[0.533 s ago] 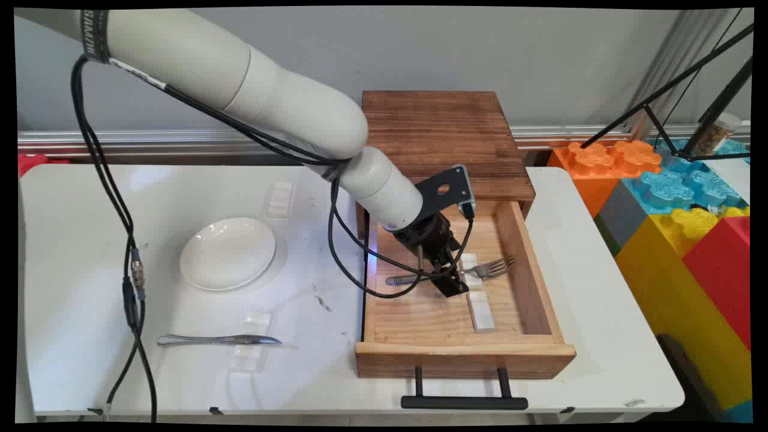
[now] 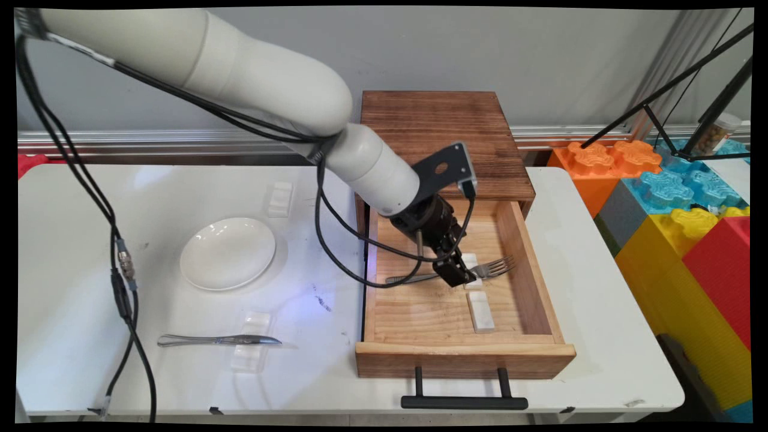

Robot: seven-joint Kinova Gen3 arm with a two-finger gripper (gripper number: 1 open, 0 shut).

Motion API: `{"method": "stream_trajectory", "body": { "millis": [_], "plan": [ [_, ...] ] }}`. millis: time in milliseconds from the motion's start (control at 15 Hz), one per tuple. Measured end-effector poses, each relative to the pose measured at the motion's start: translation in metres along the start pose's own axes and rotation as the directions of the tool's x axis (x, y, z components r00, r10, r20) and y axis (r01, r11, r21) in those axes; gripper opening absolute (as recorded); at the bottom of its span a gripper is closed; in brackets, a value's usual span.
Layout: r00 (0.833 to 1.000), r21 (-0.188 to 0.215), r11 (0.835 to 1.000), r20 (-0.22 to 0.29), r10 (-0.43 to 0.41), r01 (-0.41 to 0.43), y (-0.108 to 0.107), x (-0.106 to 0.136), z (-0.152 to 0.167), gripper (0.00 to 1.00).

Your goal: Pick up the knife from the right of the white plate

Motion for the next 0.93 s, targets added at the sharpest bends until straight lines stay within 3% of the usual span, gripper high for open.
{"method": "stream_trajectory", "body": {
  "millis": [533,933],
  "plan": [
    [0.998,0.002,1.0,-0.049,-0.03,0.03,0.009,0.008,-0.065,1.0],
    [0.996,-0.016,0.999,-0.074,-0.046,0.045,0.013,-0.023,-0.131,1.0]
  ]
}}
